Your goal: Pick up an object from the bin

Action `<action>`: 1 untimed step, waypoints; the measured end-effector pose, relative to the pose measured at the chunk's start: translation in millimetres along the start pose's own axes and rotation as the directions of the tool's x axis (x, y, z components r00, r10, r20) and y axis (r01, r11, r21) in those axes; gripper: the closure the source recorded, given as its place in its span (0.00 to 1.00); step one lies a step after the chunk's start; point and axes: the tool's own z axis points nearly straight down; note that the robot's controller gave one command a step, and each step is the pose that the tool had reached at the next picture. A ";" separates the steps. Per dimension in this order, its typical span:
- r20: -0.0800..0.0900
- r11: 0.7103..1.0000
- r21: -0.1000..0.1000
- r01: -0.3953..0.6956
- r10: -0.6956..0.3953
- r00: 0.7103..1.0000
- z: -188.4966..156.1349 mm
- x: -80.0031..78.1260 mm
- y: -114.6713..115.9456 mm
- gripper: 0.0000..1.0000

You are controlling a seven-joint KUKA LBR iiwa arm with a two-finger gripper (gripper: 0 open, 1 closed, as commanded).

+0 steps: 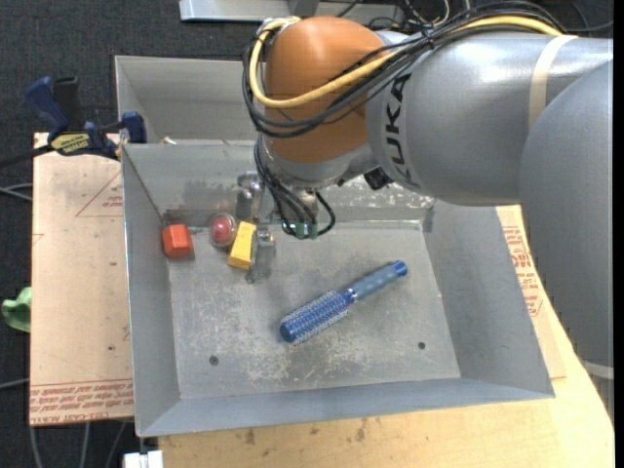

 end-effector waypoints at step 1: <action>-0.004 0.997 0.004 -0.081 0.081 0.997 52.6 87.8 -58.7 0.00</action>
Offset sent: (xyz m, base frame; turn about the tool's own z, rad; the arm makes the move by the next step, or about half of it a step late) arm -0.0845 -0.0569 -0.0486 0.0793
